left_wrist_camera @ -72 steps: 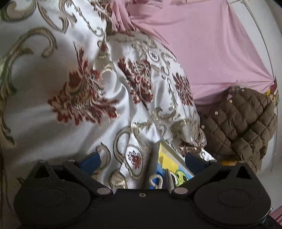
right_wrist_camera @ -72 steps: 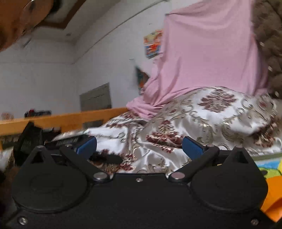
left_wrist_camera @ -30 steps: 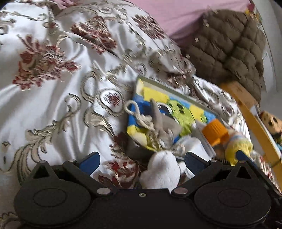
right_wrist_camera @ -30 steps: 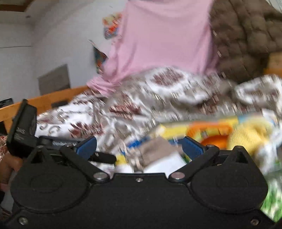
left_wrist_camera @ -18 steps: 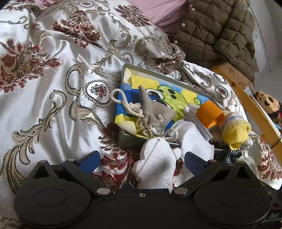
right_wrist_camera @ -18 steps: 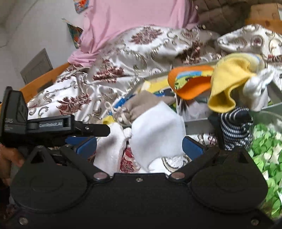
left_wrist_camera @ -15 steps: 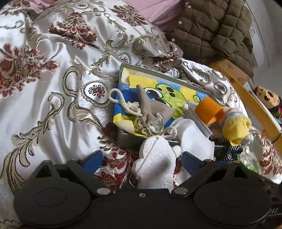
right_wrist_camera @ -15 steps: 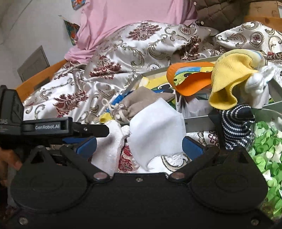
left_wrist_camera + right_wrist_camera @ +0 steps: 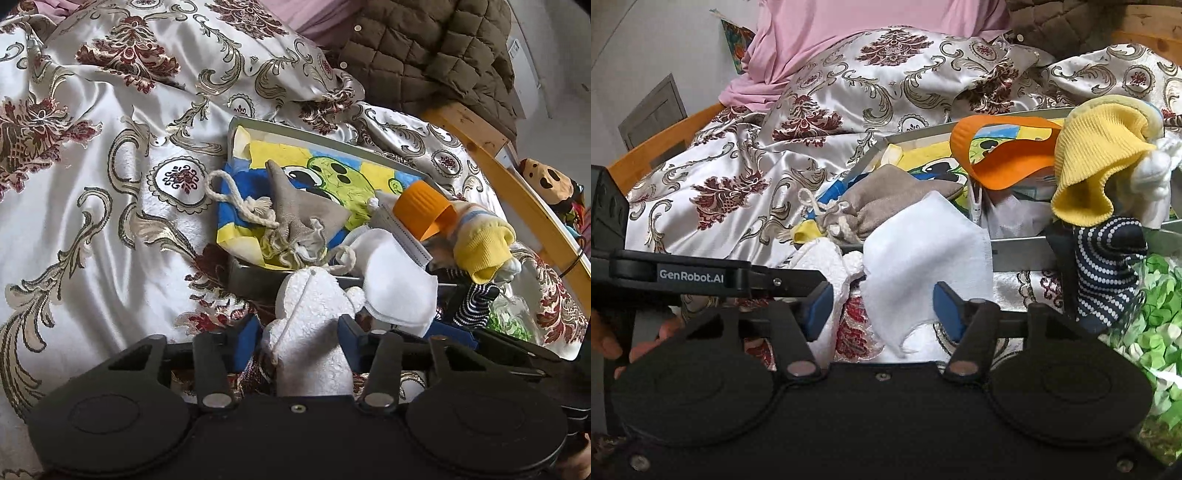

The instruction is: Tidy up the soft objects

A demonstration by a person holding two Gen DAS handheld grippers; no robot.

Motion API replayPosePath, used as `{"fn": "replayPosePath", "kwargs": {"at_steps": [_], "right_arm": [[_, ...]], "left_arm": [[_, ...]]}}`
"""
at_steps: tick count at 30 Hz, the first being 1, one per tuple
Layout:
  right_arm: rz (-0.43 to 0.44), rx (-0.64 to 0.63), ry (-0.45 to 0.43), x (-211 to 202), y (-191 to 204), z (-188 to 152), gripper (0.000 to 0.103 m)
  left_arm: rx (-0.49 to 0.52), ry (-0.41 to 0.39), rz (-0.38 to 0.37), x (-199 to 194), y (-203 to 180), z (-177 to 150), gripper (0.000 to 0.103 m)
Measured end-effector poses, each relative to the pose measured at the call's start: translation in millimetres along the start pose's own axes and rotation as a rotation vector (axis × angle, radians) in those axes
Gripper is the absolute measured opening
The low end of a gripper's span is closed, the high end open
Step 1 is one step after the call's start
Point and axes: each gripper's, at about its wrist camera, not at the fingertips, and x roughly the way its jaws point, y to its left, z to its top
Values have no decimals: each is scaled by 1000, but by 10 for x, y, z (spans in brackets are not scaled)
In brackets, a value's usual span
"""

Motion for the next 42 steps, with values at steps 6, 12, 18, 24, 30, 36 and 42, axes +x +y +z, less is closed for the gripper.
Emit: {"fn": "replayPosePath", "kwargs": {"at_steps": [6, 12, 18, 24, 30, 36, 42], "right_arm": [[-19, 3, 2, 5, -34, 12, 16], [-41, 1, -42, -68, -15, 41, 0], [-45, -56, -124, -241, 73, 178, 0], [-39, -84, -218, -377, 97, 475, 0], [-47, -104, -293, -330, 105, 1014, 0], [-92, -113, -295, -165, 30, 1471, 0], [-138, -59, -256, 51, -198, 1692, 0]], "left_arm": [[12, -2, -6, -22, -21, 5, 36], [28, -16, -17, -98, -91, 41, 22], [63, -76, -30, -289, -243, 124, 12], [104, -137, -45, -483, -387, 299, 12], [167, -241, -17, -525, -607, 788, 12], [198, -263, 16, -201, -758, 1180, 13], [213, -242, 41, 131, -819, 1291, 13]]}}
